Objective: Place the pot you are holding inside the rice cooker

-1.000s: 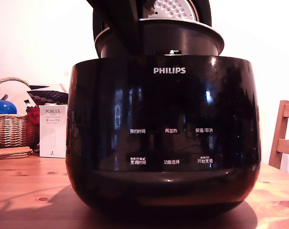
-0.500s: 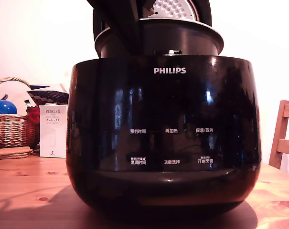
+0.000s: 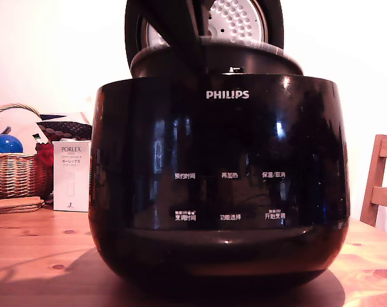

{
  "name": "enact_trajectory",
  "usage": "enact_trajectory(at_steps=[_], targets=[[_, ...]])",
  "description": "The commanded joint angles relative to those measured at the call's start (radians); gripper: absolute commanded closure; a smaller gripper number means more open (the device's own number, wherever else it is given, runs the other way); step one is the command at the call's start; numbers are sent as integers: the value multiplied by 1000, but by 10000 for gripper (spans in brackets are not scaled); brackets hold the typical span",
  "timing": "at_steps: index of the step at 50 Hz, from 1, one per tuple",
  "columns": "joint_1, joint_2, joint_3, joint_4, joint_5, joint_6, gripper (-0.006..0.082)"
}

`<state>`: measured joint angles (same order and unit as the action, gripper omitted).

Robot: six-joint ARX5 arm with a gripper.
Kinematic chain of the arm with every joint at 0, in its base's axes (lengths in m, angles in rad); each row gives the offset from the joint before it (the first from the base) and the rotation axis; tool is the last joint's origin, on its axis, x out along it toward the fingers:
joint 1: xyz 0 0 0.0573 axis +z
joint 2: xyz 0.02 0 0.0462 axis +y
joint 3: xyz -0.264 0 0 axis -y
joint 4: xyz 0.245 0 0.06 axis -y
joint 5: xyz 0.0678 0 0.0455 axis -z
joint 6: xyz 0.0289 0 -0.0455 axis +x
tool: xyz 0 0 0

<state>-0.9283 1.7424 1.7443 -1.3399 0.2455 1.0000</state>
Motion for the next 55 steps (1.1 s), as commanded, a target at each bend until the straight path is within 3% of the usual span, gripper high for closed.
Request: enact_trajectory(at_steps=[1,6,7,13,14,23,27,28,31,32,41,43,46,49,55], targets=[[-3,-14,16,-7,6,-47,563],[-4,-15,16,-15,-3,-91,562],[-5,-15,17,-15,-3,-149,563],[-16,-26,28,-15,-3,-149,575],[-16,-31,30,-15,-3,-226,586],[-17,-67,65,-15,-4,-286,789],[-16,-84,90,-15,-14,-327,788],[-16,-90,96,-14,-21,-391,788],[-16,-105,114,-13,-51,-391,788],[-16,-110,121,-13,-60,-456,788],[8,-167,158,-11,-186,-568,788],[19,-185,158,-4,-220,-643,788],[44,-209,158,11,-271,-643,788],[80,-233,158,38,-332,-727,788],[170,-274,158,109,-409,-777,788]])
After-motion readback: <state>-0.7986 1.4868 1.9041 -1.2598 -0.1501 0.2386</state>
